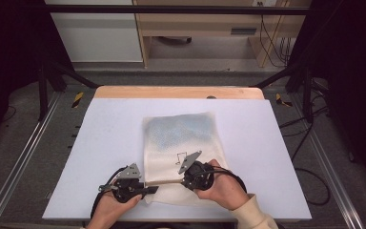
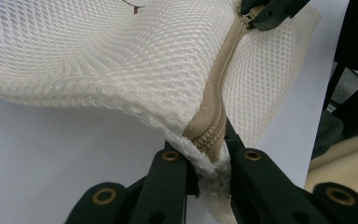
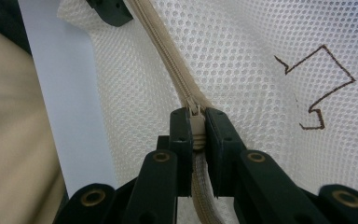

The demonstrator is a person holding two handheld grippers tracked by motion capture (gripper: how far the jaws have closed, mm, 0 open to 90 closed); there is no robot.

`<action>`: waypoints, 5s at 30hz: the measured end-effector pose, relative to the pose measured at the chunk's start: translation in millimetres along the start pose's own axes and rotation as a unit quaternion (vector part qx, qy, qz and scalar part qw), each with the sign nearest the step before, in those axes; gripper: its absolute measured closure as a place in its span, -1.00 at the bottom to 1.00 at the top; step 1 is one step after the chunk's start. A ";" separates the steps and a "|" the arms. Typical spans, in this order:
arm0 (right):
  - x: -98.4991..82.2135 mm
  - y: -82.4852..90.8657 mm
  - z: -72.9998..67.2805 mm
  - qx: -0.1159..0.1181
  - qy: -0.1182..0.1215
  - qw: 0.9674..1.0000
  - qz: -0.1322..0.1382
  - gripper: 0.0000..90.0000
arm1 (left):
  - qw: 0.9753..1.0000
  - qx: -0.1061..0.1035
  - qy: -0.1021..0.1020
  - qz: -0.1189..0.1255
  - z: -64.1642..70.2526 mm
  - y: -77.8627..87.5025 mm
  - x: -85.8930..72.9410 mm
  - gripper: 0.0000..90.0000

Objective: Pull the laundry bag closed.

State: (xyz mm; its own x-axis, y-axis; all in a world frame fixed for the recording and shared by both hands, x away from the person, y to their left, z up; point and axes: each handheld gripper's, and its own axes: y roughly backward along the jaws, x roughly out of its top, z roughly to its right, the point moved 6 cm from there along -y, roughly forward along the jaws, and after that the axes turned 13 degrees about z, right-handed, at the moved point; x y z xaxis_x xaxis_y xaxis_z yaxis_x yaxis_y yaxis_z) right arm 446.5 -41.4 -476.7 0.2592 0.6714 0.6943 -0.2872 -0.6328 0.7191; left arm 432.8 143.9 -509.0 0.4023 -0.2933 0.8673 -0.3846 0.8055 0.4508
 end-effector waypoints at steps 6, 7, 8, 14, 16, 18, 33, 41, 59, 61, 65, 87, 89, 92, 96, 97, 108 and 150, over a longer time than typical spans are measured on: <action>0.1 -0.5 -0.8 0.001 0.001 1.000 0.002 0.82 | 1.000 0.008 0.003 0.000 -1.8 0.4 -0.6 0.89; 0.1 -0.7 -1.1 0.000 0.001 1.000 0.002 0.82 | 1.000 0.010 0.003 0.000 -2.6 0.3 -1.3 0.89; -0.2 -1.2 -1.8 -0.001 -0.002 1.000 0.001 0.82 | 1.000 0.011 0.004 -0.002 -2.8 0.2 -1.9 0.89; 0.8 -2.6 -1.8 0.002 -0.002 1.000 0.006 0.82 | 1.000 0.015 0.008 0.002 -5.8 3.2 -0.8 0.89; 0.5 -1.6 -1.6 0.000 -0.005 1.000 0.006 0.82 | 1.000 0.016 0.010 0.001 -6.6 3.7 -1.1 0.89; -0.5 -1.3 -0.6 -0.002 -0.002 1.000 0.004 0.82 | 1.000 0.017 0.010 0.002 -6.8 3.7 -0.9 0.89; -1.8 0.9 -2.3 -0.001 -0.009 1.000 0.011 0.82 | 1.000 0.015 0.007 0.000 -6.1 4.5 -0.9 0.89; -5.6 2.9 -0.6 -0.002 -0.011 1.000 0.010 0.82 | 1.000 0.016 0.006 0.000 -6.5 5.1 -1.0 0.89; -12.7 12.9 4.0 -0.009 -0.021 1.000 0.015 0.82 | 1.000 0.015 0.007 0.003 -6.4 6.5 -0.1 0.89; -13.7 14.9 4.6 -0.012 -0.022 1.000 0.015 0.82 | 1.000 0.015 0.008 0.004 -6.9 7.0 -0.3 0.89; -17.0 18.0 6.1 -0.014 -0.023 1.000 0.014 0.82 | 1.000 0.017 0.007 0.005 -7.1 7.5 0.2 0.89; -40.2 35.2 10.9 -0.027 -0.052 0.998 0.024 0.82 | 1.000 0.017 0.006 0.001 -6.7 6.4 -1.2 0.89; -41.9 36.6 11.3 -0.028 -0.053 0.998 0.025 0.82 | 1.000 0.015 0.006 0.001 -6.6 6.7 -1.2 0.89; -43.6 38.0 11.3 -0.030 -0.055 0.998 0.027 0.82 | 1.000 0.017 0.004 0.001 -6.4 6.5 -1.1 0.89; -45.6 39.7 12.5 -0.031 -0.064 0.997 0.029 0.82 | 1.000 0.016 0.003 -0.001 -6.2 6.4 -1.3 0.89; -46.0 40.2 13.1 -0.031 -0.063 0.997 0.031 0.82 | 1.000 0.016 0.003 0.000 -6.2 6.3 -1.3 0.89; -50.7 45.0 14.4 -0.037 -0.069 0.996 0.032 0.82 | 1.000 0.018 0.003 0.000 -6.4 6.9 -1.0 0.89; -72.0 64.5 23.6 -0.066 -0.089 0.993 0.038 0.82 | 1.000 0.024 -0.001 0.004 -8.0 10.0 0.7 0.89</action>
State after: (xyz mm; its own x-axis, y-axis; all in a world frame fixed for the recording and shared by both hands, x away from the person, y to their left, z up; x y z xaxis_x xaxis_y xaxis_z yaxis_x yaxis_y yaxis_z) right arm 431.0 -139.7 -479.6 0.3874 0.5369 0.7495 -0.4273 -0.6158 0.6620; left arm 435.8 155.8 -505.6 0.3980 -0.2873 0.8713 -0.4274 0.7823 0.4532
